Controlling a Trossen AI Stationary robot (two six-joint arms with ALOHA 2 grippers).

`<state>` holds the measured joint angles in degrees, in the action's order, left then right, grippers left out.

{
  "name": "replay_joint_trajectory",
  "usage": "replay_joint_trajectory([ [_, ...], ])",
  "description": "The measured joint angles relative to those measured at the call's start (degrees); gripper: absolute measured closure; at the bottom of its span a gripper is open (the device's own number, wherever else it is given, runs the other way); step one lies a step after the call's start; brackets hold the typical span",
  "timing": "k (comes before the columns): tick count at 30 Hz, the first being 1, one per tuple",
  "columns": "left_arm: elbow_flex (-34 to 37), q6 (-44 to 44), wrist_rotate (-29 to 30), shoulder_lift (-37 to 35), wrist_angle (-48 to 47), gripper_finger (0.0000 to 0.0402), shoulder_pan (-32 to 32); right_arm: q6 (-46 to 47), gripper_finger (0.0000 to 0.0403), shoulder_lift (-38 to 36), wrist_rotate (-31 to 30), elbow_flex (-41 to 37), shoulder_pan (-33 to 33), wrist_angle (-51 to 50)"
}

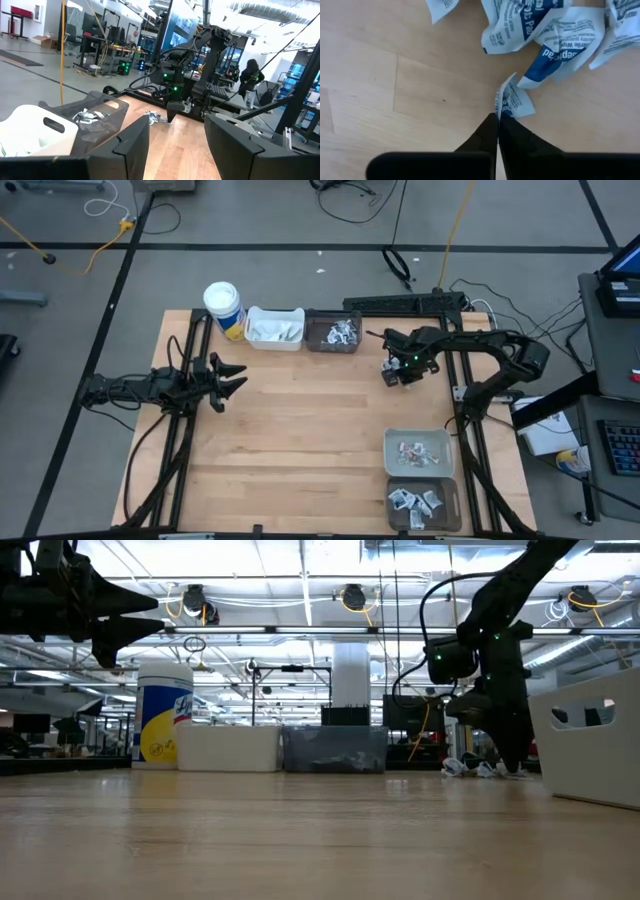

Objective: Pick & Place First Aid Supplies
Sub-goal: Put the blue alcohol pad into the bottom black bin

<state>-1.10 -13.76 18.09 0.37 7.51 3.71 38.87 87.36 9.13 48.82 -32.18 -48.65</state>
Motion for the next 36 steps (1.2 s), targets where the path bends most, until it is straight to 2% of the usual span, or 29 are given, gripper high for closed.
replay_joint_trajectory([
  [6,0.0,0.0,0.0,0.01,0.01,0.0206,-0.01,1.59,0.0401,-2.63,-0.08,5.68,1.0,-6.45],
  [14,0.0,0.0,0.0,0.01,-0.01,0.0206,-0.01,10.65,0.0402,-7.89,-0.12,12.31,5.07,-17.51],
  [24,0.01,-0.01,0.0,0.0,0.01,0.0206,0.0,20.17,0.0402,-12.33,-1.85,16.7,10.54,-25.23],
  [28,0.0,0.0,0.0,0.01,0.01,0.0206,-0.01,25.38,0.0403,-13.14,-3.52,18.84,17.73,-28.18],
  [36,0.0,0.0,0.0,0.01,-0.01,0.0206,-0.01,43.72,0.0403,-14.98,-4.85,20.07,39.53,-29.82],
])
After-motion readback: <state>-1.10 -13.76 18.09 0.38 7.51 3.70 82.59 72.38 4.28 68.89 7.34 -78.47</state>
